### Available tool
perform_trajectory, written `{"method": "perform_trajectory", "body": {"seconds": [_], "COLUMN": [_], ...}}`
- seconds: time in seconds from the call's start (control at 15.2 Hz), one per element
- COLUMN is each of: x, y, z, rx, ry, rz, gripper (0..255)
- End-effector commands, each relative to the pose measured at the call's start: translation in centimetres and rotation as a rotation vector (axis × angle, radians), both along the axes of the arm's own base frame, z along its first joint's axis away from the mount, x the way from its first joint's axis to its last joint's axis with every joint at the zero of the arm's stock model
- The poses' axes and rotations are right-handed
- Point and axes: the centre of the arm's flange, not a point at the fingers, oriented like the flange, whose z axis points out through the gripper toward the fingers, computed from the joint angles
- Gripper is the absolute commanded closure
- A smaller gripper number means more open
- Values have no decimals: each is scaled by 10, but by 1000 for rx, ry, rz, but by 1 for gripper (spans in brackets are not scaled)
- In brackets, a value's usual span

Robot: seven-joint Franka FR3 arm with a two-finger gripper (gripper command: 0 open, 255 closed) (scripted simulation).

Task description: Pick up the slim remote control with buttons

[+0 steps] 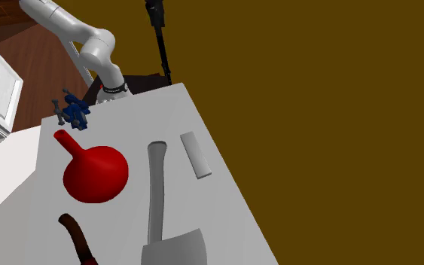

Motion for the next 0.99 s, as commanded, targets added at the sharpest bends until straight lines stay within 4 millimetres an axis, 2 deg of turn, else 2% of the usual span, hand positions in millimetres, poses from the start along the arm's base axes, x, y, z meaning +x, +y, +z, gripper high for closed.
{"method": "perform_trajectory", "body": {"seconds": [0.0,0.46,0.92], "x": [0,60,110], "y": [0,-63,-135], "z": [0,-35,-71], "rx": [0,12,24], "ry": [0,-2,-3], "rz": [0,-169,-338], "gripper": [0,0,0]}}
